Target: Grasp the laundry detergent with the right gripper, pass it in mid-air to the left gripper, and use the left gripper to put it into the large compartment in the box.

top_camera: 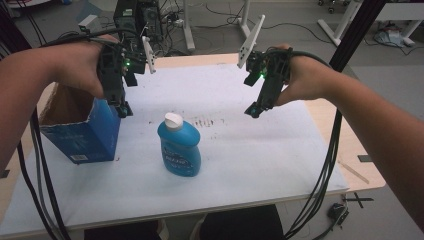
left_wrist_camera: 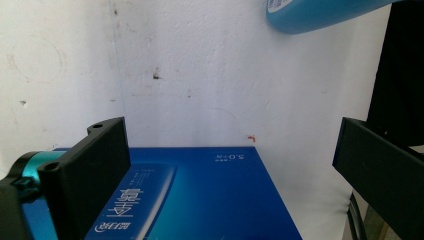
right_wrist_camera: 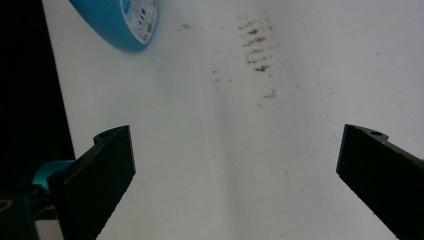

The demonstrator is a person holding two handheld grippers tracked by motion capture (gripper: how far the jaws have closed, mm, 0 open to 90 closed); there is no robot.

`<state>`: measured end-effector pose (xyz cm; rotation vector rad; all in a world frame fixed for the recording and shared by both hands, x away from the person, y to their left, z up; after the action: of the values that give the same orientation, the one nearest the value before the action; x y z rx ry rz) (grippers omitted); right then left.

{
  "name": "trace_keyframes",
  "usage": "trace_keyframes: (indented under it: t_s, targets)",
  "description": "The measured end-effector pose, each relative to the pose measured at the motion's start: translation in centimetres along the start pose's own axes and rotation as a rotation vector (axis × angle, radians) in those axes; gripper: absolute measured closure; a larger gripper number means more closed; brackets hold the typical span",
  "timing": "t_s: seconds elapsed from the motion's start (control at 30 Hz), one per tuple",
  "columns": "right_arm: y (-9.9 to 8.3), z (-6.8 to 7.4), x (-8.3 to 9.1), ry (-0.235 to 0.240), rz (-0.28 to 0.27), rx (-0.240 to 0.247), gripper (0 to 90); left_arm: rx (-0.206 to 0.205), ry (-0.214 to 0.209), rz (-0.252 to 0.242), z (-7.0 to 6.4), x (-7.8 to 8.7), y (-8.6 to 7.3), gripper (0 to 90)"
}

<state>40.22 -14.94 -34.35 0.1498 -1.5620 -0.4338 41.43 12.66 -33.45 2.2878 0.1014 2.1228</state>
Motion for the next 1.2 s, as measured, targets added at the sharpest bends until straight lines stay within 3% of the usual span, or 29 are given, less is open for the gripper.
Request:
trace_keyframes:
  t_s: [0.3, 0.43, 0.7, 0.93, 1.2]
  targets:
    - [-0.7, 4.1, -2.3, 0.039, -0.13, -0.045, 1.5, -0.008, 0.011, -0.001, -0.5, 0.3, 0.1, 1.7]
    - [-0.8, 5.4, -3.1, 0.067, -0.216, -0.07, 1.5, -0.007, 0.011, 0.001, -0.5, 0.1, 0.1, 1.7]
    - [-0.8, 7.0, -4.8, 0.047, -0.323, -0.121, 1.4, -0.005, 0.009, 0.002, -0.4, 0.0, 0.2, 1.7]
    - [-0.3, 8.7, -7.2, 0.088, -0.409, -0.147, 1.4, -0.006, 0.01, 0.001, -0.5, -0.1, 0.3, 1.7]
    - [0.7, 9.6, -8.8, 0.096, -0.494, -0.184, 1.4, -0.012, 0.012, 0.003, -0.6, -0.1, 0.4, 1.7]
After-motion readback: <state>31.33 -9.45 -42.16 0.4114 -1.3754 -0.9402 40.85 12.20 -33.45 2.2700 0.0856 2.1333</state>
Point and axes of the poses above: each handheld gripper's, and its own axes: x roughly backward along the jaws, y roughly out of its top, z roughly to its left, the point moved 7 cm from there along -x, roughly forward along the jaws
